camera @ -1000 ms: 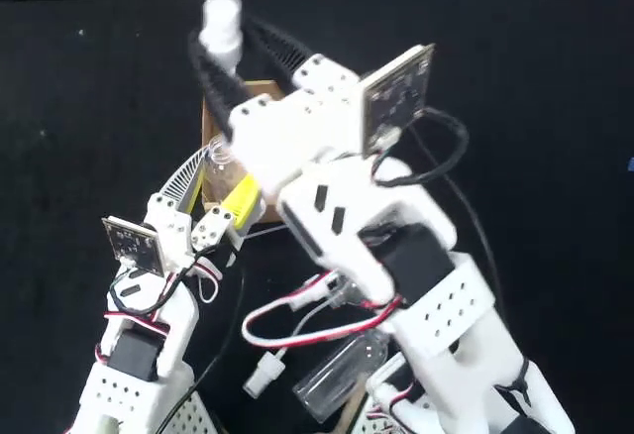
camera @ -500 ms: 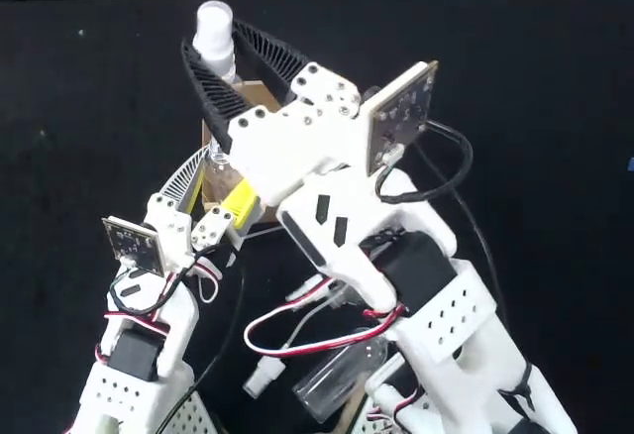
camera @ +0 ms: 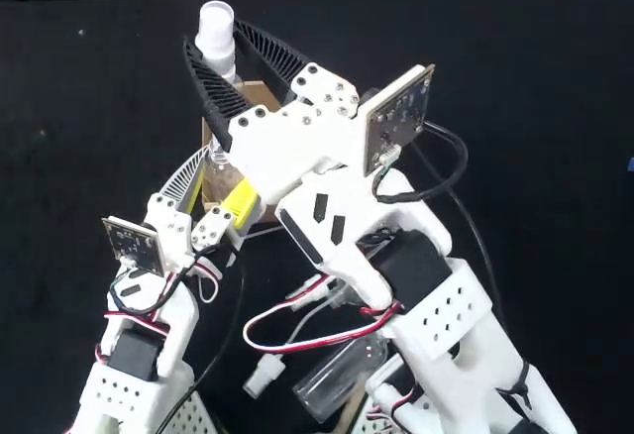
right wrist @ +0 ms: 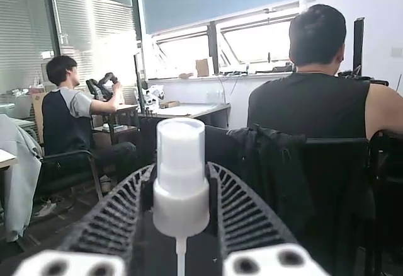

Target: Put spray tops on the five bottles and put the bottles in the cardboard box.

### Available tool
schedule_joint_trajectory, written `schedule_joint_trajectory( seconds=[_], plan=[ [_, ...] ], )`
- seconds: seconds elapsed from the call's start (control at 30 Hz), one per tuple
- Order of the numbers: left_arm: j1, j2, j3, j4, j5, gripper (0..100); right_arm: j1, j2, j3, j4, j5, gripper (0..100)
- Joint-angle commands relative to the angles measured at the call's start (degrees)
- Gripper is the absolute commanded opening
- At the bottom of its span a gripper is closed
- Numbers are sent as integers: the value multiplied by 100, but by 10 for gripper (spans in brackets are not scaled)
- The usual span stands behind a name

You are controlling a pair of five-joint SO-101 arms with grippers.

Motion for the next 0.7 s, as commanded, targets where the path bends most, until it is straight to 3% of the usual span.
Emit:
schedule_joint_trajectory(
  seconds=[0.0,0.67],
  plan=[
    [-22,-70,119,-132,44,30,220,-171,-48,-167,0,11],
    [-31,-70,119,-141,44,30,431,321,-84,-369,-53,11]
  ],
)
